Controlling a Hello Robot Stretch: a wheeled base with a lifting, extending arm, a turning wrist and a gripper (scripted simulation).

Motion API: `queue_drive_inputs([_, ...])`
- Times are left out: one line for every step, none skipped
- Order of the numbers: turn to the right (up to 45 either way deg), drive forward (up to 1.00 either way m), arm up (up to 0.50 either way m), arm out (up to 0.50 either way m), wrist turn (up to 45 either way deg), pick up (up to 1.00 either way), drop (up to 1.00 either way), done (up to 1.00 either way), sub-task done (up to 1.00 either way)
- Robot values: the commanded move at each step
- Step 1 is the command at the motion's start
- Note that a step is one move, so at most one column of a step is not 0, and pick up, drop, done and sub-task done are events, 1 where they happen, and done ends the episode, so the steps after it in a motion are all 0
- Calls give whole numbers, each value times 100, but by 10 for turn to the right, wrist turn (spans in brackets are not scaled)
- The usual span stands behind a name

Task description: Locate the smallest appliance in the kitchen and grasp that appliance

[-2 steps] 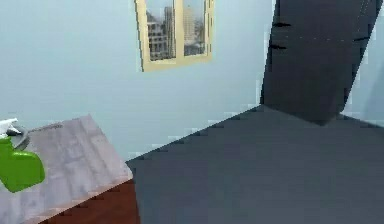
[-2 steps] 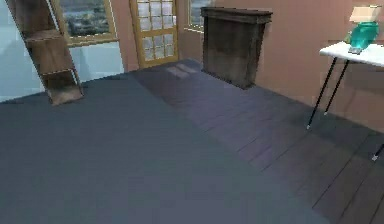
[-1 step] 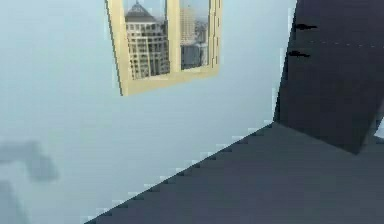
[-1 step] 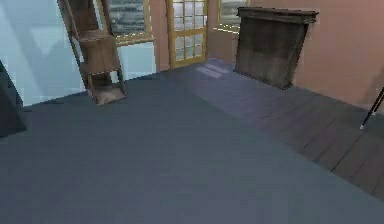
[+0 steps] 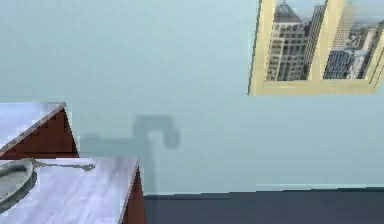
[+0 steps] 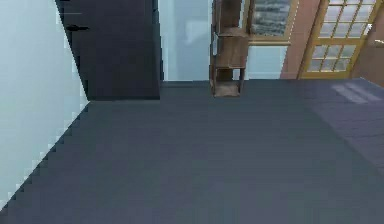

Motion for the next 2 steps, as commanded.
queue_drive_inputs([0,80,0,0,0,0,0,0,0])
queue_drive_inputs([-450,0,0,0,0,0,0,0,0])
